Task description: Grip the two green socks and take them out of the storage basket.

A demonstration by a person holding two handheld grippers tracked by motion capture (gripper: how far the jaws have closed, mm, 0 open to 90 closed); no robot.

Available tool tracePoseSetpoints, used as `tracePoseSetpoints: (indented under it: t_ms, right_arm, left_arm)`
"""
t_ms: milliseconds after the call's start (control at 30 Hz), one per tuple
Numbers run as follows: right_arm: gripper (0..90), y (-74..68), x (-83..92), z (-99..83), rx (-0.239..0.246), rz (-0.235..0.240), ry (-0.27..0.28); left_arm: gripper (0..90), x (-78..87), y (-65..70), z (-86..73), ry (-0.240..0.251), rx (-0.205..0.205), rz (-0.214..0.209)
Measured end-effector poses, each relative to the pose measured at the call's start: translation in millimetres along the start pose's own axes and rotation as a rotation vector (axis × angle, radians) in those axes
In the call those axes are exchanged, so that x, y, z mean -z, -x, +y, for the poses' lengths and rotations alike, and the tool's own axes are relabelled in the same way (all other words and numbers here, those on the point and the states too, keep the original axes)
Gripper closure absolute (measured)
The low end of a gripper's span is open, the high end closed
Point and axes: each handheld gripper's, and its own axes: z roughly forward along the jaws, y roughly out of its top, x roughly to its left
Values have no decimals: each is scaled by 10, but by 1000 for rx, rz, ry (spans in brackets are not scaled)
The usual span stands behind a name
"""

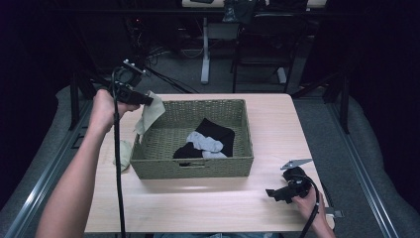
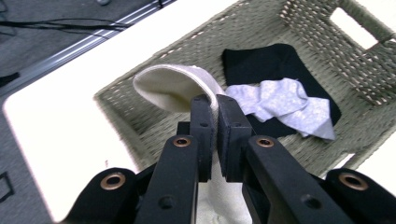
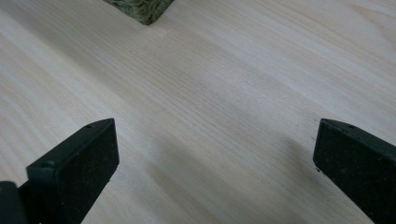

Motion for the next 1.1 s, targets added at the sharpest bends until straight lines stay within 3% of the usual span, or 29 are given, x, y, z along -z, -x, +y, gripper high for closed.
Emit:
tracePoseSetpoints:
  t_ms: [333,600,800,1100]
  right_arm:
    - [0,8,19,-2,19,-18,0]
    - [0,3,21,1,12,-15,13]
    - [0,3,25,-3,13,-16,18]
    - [0,4,20,-4,14,-14,13]
  left_arm:
    - [861,287,-234,-192,24,51,53]
    - [859,438,-457,-469,33,117,106]
    - [856,357,-598,-705,19,162,134]
    - [856,11,-774,-1079,-47,235,138]
